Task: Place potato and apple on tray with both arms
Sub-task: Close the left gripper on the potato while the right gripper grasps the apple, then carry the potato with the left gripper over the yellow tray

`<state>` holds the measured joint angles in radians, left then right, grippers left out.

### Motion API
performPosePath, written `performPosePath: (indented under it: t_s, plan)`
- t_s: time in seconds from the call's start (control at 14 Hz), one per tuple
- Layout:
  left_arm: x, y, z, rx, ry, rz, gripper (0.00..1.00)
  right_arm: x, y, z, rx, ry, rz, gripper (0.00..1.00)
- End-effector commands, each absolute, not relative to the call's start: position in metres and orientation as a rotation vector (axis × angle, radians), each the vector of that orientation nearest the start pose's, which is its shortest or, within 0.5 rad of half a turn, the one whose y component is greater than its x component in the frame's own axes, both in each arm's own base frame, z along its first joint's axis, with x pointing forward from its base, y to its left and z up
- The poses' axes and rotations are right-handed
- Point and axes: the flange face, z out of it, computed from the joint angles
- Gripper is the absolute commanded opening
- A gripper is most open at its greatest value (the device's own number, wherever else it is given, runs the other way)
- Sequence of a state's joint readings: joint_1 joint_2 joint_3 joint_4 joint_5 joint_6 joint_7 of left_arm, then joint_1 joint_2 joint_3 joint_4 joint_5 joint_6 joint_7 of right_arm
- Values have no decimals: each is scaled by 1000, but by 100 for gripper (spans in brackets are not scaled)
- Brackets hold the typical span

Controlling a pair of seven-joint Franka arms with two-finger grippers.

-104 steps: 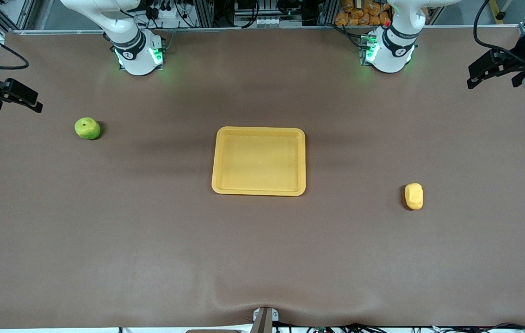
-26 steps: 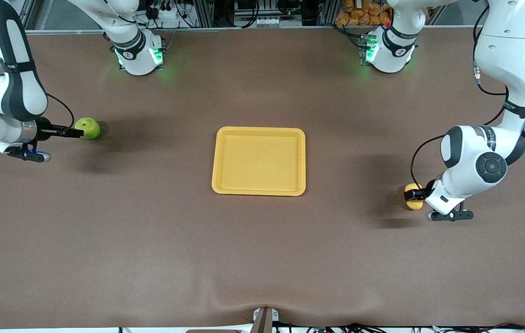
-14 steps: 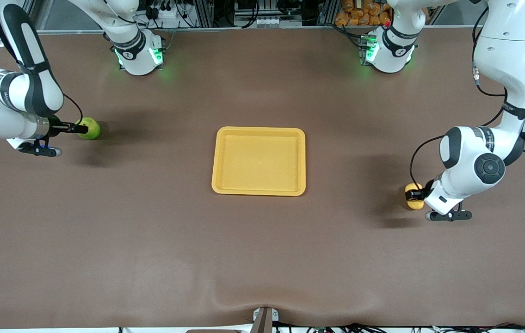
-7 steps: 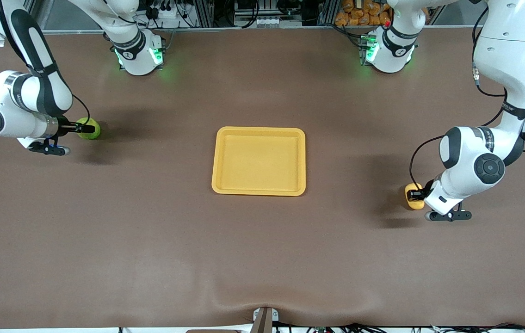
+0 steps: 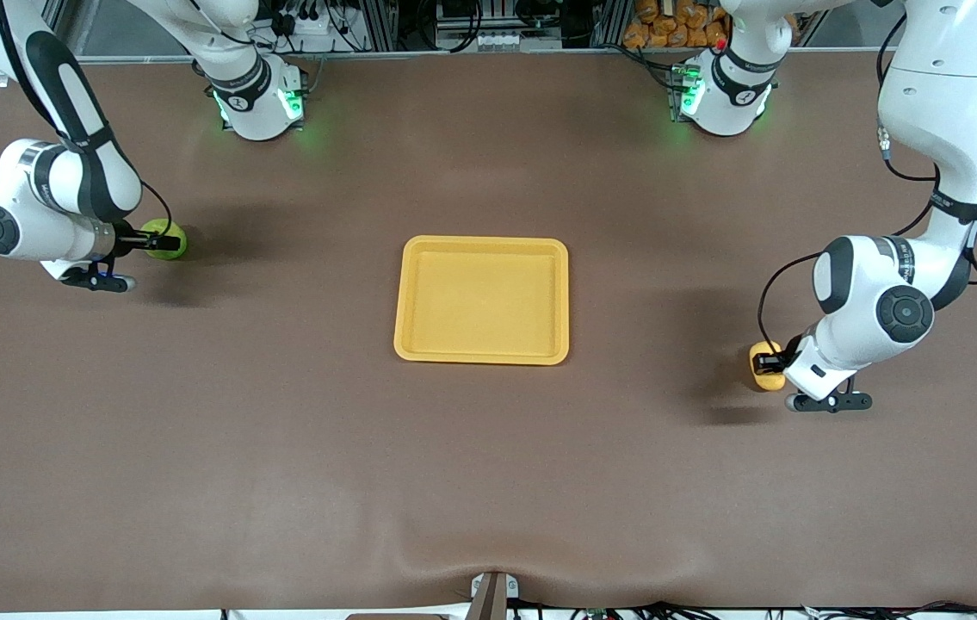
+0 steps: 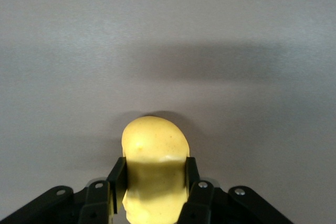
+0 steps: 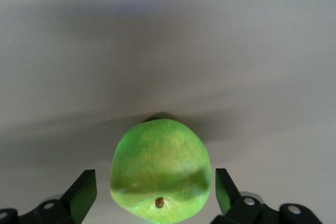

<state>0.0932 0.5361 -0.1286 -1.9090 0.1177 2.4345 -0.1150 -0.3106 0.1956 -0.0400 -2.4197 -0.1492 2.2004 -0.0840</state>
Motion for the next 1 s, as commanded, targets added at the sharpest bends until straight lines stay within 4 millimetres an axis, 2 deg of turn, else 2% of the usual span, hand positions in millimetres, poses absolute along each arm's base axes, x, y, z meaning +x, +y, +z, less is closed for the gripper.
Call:
performPosePath:
  t_s: [0.0, 0.21, 0.36, 0.64, 0.86, 0.93]
  plan:
    - [632, -29, 228, -3122, 14, -8, 27, 411, -167, 198, -3091, 238, 673, 100]
    - [629, -51, 243, -3129, 60, 40, 26, 407, -172, 193, -3080, 262, 688, 100]
    - [626, -75, 255, -3140, 60, 49, 26, 402, -173, 189, -3074, 276, 696, 100]
    - [617, -144, 275, -3179, 48, 81, 27, 396, -172, 175, -3059, 281, 720, 97]
    - [607, -184, 283, -3195, 63, 79, 27, 396, -170, 175, -3054, 281, 733, 0]
    - [602, -200, 286, -3199, 86, 76, 27, 398, -170, 176, -3054, 281, 730, 0]
